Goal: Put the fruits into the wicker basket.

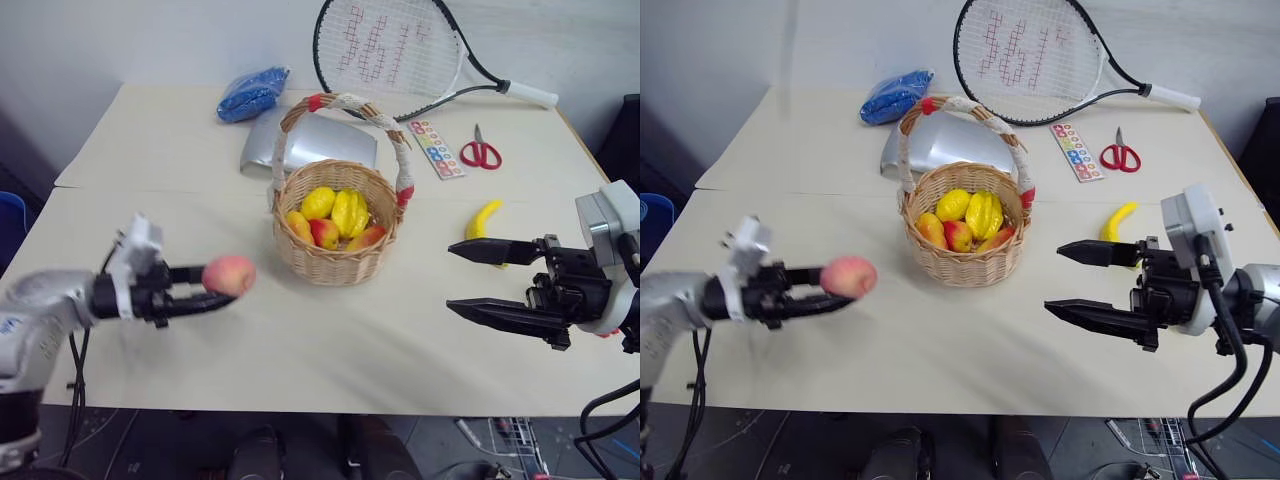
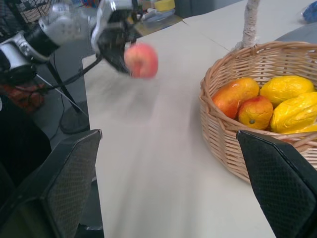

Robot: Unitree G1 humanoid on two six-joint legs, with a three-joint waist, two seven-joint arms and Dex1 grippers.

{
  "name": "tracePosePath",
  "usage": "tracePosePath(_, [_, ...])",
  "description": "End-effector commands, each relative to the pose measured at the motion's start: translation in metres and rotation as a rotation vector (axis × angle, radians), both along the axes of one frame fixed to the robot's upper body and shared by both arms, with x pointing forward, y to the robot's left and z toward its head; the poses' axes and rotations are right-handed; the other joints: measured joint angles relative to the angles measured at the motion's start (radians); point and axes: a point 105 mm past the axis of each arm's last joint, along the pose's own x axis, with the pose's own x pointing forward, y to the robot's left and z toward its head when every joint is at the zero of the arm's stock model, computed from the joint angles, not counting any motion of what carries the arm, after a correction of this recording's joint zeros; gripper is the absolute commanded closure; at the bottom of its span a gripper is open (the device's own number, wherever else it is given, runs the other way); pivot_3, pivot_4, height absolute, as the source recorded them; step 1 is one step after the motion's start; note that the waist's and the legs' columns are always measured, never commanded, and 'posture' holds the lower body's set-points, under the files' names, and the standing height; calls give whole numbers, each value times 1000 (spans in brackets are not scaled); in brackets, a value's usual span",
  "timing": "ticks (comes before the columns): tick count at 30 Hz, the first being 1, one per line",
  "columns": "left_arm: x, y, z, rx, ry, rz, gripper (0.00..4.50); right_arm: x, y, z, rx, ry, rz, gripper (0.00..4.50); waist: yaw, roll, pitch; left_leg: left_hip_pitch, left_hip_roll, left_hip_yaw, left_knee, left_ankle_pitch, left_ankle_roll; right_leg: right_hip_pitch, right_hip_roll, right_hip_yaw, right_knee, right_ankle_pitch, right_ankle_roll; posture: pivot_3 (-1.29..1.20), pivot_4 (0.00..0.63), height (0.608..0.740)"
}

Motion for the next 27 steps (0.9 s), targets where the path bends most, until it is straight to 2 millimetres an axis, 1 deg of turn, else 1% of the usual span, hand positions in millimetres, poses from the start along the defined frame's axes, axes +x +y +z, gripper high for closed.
tracePosePath(1, [11,-27,30,-53,-89,-41,2090,0,3,6,24,-54,10,0,-2,0,0,0,0,0,0,0,0,0,0,0,0,0,1,0,150,740])
tracePosePath(2, [22,-41,36,-36,-135,-36,2090,1,4,8,34,-67,7,0,-3,0,0,0,-1,0,0,0,0,1,0,0,-1,1,1,0,150,740])
tracePosePath(3, [28,-50,39,-20,-165,-31,2090,2,5,10,40,-75,4,0,-2,0,0,-1,-1,0,1,0,0,1,0,0,-1,1,2,0,150,740])
tracePosePath(6, [50,-75,37,44,-222,-1,2090,9,5,14,49,-121,-36,0,-4,0,0,-1,-1,1,2,2,-4,0,1,1,-1,1,3,0,150,740])
tracePosePath(8, [67,-86,29,99,-258,48,2090,15,5,17,57,-152,-74,0,-9,0,0,-1,0,2,2,3,-5,0,3,3,-1,1,3,0,150,740])
tracePosePath(10, [82,-94,20,124,-282,100,2090,19,4,18,63,-166,-99,0,-11,0,0,0,2,4,1,4,-6,-1,5,5,0,1,3,0,150,740])
tracePosePath(12, [88,-98,9,143,-273,105,2090,20,3,17,66,-169,-119,0,-10,0,0,0,2,4,1,5,-8,-3,6,6,2,1,2,0,150,740])
tracePosePath(13, [88,-100,5,144,-272,98,2090,21,2,16,65,-171,-133,0,-9,0,0,-1,2,4,1,5,-8,-4,7,6,3,1,2,0,150,740])
tracePosePath(15, [89,-101,5,100,-245,99,1371,23,0,13,60,-174,-163,0,-8,0,0,-4,3,4,1,6,-10,-8,6,6,5,1,2,0,150,740])
tracePosePath(17, [87,-100,9,67,-242,90,805,24,-1,11,62,-174,-189,0,-4,0,0,-12,2,4,4,7,-10,-16,6,6,9,1,2,0,150,740])
tracePosePath(19, [84,-98,15,40,-243,73,167,25,-5,9,58,-180,-228,0,-4,0,0,-12,2,4,4,7,-10,-16,5,6,11,1,2,0,150,740])
tracePosePath(20, [82,-97,18,26,-244,67,31,26,-7,8,55,-183,-255,0,-5,0,0,-11,2,4,4,7,-11,-16,5,6,11,1,2,0,150,740])
tracePosePath(24, [75,-88,34,-19,-254,49,31,24,-28,0,90,-164,-393,0,-4,0,0,-11,2,4,5,9,-11,-16,6,6,12,1,2,0,150,740])
tracePosePath(26, [59,-80,50,-103,-202,-29,31,14,-44,-13,83,-129,-482,0,-4,0,0,-11,1,3,5,9,-11,-16,6,6,13,1,2,0,150,740])
tracePosePath(27, [48,-76,59,-136,-203,-89,31,8,-54,-20,71,-106,-540,0,-3,0,0,-11,1,3,4,10,-12,-16,6,6,13,1,2,0,150,740])
